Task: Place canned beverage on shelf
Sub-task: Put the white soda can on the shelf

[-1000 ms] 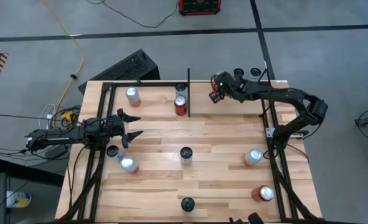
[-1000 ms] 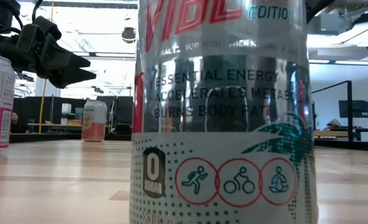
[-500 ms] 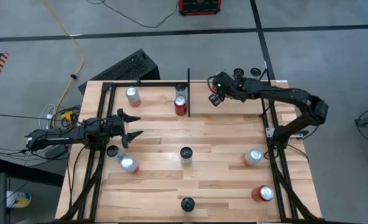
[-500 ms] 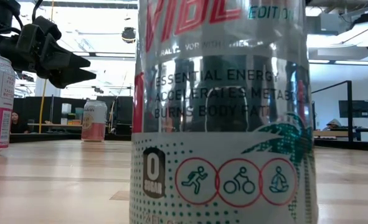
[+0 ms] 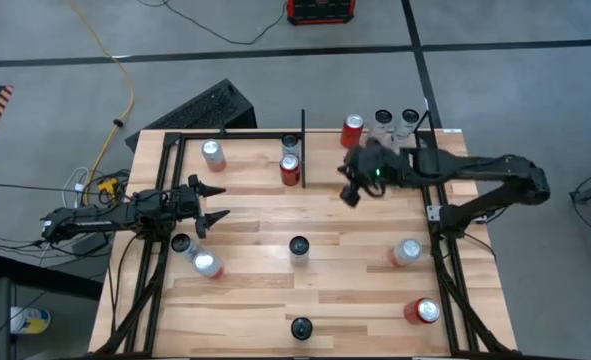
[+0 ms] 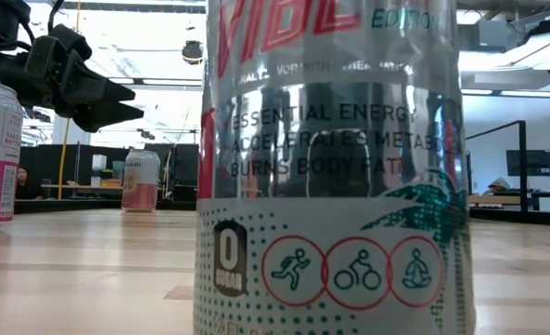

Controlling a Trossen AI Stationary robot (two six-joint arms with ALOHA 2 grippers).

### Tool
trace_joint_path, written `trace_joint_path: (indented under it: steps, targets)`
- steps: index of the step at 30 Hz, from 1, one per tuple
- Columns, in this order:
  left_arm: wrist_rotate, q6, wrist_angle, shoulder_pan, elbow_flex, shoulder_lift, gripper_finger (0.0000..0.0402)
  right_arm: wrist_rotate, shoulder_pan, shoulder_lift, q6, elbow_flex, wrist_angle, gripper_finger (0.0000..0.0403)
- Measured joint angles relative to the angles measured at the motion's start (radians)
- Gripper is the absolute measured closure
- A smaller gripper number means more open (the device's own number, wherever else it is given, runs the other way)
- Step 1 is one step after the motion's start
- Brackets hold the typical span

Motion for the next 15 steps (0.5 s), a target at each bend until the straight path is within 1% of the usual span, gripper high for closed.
trace_joint_path:
  steps: [5,10,12,15]
  targets:
    - [0.0,0.0,0.0,0.0,0.0,0.0,0.0074,-0.003,0.146,0.012,0.064,0.0,-0.011,0.0378]
    - [0.0,0.0,0.0,0.0,0.0,0.0,0.0074,-0.007,0.268,0.006,0.181,0.0,-0.053,0.0377]
    - [0.0,0.0,0.0,0.0,0.0,0.0,0.0074,-0.027,0.307,0.0,0.212,0.0,-0.075,0.0377]
    - [0.0,0.0,0.0,0.0,0.0,0.0,0.0074,-0.109,0.34,-0.002,0.216,0.011,-0.131,0.0377]
